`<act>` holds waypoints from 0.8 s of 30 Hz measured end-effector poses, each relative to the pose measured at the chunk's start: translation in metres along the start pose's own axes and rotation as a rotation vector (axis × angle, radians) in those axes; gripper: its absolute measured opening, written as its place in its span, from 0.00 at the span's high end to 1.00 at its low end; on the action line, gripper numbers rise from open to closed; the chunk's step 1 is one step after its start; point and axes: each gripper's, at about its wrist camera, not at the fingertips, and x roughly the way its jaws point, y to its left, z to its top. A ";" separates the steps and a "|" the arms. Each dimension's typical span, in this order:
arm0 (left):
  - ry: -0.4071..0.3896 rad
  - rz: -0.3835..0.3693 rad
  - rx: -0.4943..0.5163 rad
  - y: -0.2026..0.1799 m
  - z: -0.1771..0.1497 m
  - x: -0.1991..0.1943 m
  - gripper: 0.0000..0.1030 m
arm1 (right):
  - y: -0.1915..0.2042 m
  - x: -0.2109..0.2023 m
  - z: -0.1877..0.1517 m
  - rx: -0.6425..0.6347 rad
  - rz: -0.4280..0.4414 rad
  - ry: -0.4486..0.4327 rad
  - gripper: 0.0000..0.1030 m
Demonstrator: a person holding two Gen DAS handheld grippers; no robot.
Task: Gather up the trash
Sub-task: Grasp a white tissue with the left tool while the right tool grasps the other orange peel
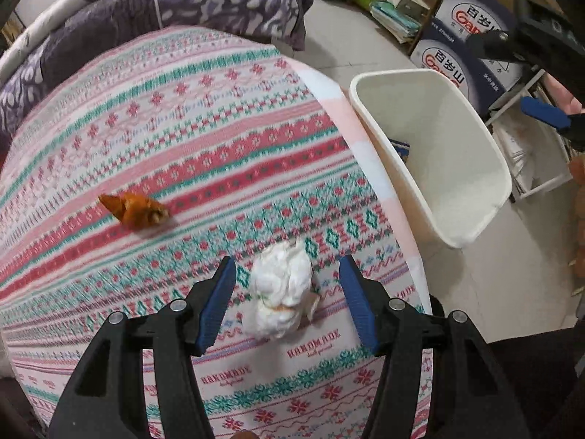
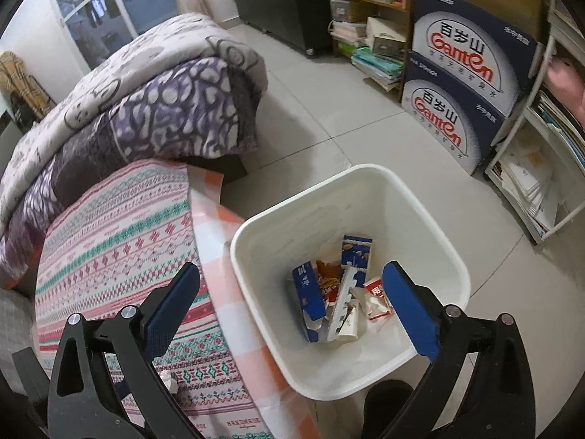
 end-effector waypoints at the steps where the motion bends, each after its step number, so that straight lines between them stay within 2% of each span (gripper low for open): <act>1: 0.002 -0.009 -0.003 0.000 -0.003 0.001 0.43 | 0.004 0.002 -0.001 -0.008 0.000 0.006 0.07; 6: 0.024 -0.027 -0.025 0.005 -0.014 0.010 0.45 | 0.018 0.010 -0.007 -0.046 -0.003 0.029 0.07; 11: 0.023 -0.024 -0.031 0.015 -0.022 0.013 0.66 | 0.033 0.018 -0.012 -0.083 -0.003 0.053 0.07; 17: -0.010 -0.021 -0.059 0.035 -0.036 -0.003 0.68 | 0.060 0.029 -0.022 -0.136 0.006 0.080 0.07; 24: -0.077 0.045 -0.187 0.096 -0.053 -0.037 0.68 | 0.099 0.038 -0.035 -0.213 0.022 0.097 0.07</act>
